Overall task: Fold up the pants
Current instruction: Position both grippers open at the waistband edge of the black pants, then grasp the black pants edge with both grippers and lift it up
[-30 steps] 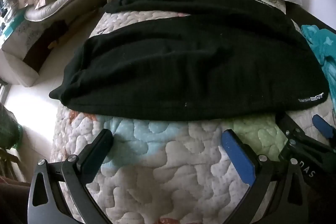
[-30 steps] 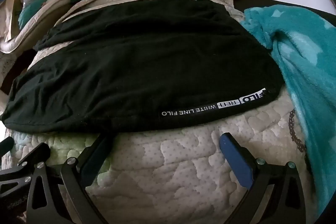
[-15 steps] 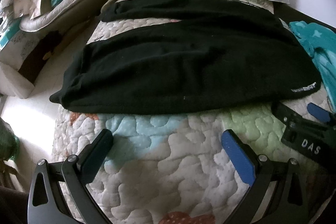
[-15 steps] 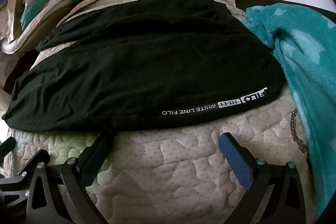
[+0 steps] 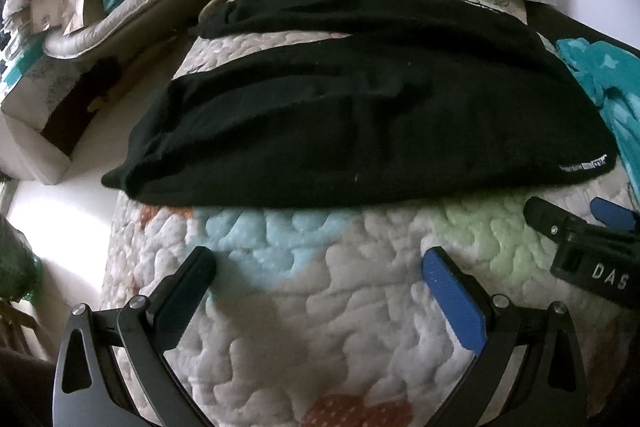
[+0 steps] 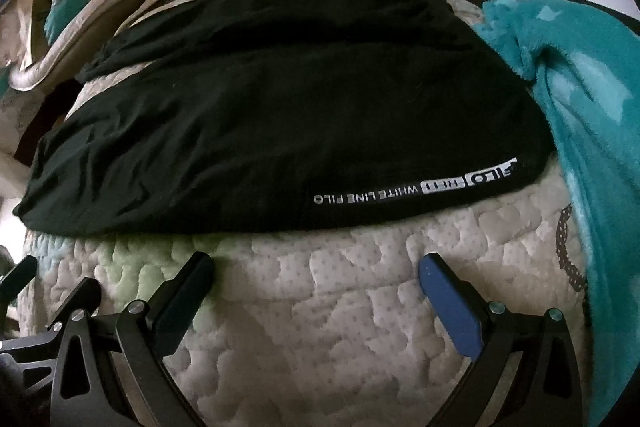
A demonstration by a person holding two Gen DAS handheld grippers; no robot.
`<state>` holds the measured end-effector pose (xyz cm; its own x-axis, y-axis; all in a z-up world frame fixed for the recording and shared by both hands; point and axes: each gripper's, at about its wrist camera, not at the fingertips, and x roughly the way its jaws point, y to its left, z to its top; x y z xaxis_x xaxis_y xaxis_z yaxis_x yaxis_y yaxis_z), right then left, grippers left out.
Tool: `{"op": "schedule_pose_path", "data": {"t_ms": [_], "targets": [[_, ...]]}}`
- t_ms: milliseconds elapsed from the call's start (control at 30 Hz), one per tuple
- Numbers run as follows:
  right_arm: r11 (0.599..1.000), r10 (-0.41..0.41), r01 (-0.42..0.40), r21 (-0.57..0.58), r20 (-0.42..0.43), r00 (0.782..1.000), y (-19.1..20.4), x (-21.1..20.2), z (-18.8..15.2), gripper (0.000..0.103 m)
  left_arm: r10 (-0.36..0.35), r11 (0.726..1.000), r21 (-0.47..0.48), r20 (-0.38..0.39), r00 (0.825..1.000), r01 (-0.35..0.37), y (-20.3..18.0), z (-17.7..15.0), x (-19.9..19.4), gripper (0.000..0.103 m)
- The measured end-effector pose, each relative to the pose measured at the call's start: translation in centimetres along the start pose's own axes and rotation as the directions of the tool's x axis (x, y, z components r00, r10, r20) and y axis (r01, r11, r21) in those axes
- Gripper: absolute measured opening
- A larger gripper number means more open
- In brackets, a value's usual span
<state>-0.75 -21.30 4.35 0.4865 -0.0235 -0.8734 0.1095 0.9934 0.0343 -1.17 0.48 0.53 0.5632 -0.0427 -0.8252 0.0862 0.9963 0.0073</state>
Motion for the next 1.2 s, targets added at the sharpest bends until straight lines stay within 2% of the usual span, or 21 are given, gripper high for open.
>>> {"op": "schedule_pose_path", "data": {"t_ms": [100, 167, 233, 333, 433, 533, 633, 700, 833, 867, 900, 1033, 1133, 1200], "targets": [[1.000, 0.008, -0.008, -0.016, -0.010, 1.000, -0.1, -0.1, 0.4, 0.103, -0.003, 1.000, 0.012, -0.013, 1.000, 0.003, 0.1, 0.3, -0.4, 0.097], [1.000, 0.027, -0.026, 0.004, -0.037, 0.999, -0.6, -0.7, 0.6, 0.101, 0.002, 1.000, 0.020, -0.003, 1.000, -0.002, 0.3, 0.3, -1.5, 0.081], [0.998, 0.041, -0.039, 0.042, -0.057, 0.998, -1.4, -1.7, 0.5, 0.099, 0.009, 1.000, 0.021, 0.021, 1.000, -0.009, 0.5, 0.4, -2.9, 0.080], [0.993, 0.070, -0.064, 0.096, -0.058, 0.996, -2.8, -3.6, 0.6, 0.095, 0.028, 0.999, -0.020, 0.099, 0.995, -0.027, 1.6, 1.4, -6.2, 0.080], [0.984, 0.092, -0.094, 0.149, 0.016, 0.996, -3.7, -5.7, 2.3, 0.095, 0.068, 0.997, -0.056, 0.205, 0.976, -0.058, 3.2, 3.7, -10.1, 0.080], [0.978, 0.107, -0.125, 0.168, 0.110, 0.988, -4.0, -8.1, 5.9, 0.095, 0.127, 0.991, -0.071, 0.320, 0.939, -0.110, 4.7, 6.3, -13.9, 0.080], [0.985, 0.108, -0.135, 0.112, 0.217, 0.970, -3.1, -10.8, 10.4, 0.095, 0.149, 0.988, -0.094, 0.398, 0.905, -0.121, 6.6, 9.8, -16.6, 0.081], [0.989, 0.095, -0.125, 0.082, 0.299, 0.950, -2.5, -12.6, 13.4, 0.095, 0.141, 0.989, -0.105, 0.411, 0.901, -0.107, 7.9, 12.3, -17.4, 0.083], [0.997, 0.017, -0.052, 0.064, 0.456, 0.890, -1.8, -14.9, 18.9, 0.099, 0.135, 0.983, -0.167, 0.380, 0.915, -0.076, 11.4, 17.0, -18.0, 0.084], [0.997, 0.010, -0.043, 0.060, 0.467, 0.884, -1.7, -14.7, 20.3, 0.101, 0.137, 0.982, -0.174, 0.373, 0.918, -0.076, 12.0, 17.6, -17.9, 0.084], [0.997, 0.013, -0.045, 0.058, 0.463, 0.887, -1.8, -14.4, 20.8, 0.103, 0.143, 0.980, -0.180, 0.364, 0.920, -0.082, 12.6, 18.3, -17.6, 0.084], [0.997, 0.015, -0.039, 0.071, 0.317, 0.948, -2.2, -10.1, 24.3, 0.103, 0.193, 0.971, -0.194, 0.303, 0.933, -0.138, 15.4, 20.3, -14.8, 0.085], [0.999, -0.039, 0.030, 0.043, 0.234, 0.971, -3.2, -6.4, 25.3, 0.097, 0.204, 0.964, -0.218, 0.240, 0.949, -0.152, 17.7, 21.6, -11.5, 0.085], [0.999, -0.040, 0.037, 0.021, 0.188, 0.981, -3.9, -4.3, 25.7, 0.096, 0.189, 0.957, -0.256, 0.188, 0.964, -0.138, 19.2, 22.4, -8.9, 0.085]]}}
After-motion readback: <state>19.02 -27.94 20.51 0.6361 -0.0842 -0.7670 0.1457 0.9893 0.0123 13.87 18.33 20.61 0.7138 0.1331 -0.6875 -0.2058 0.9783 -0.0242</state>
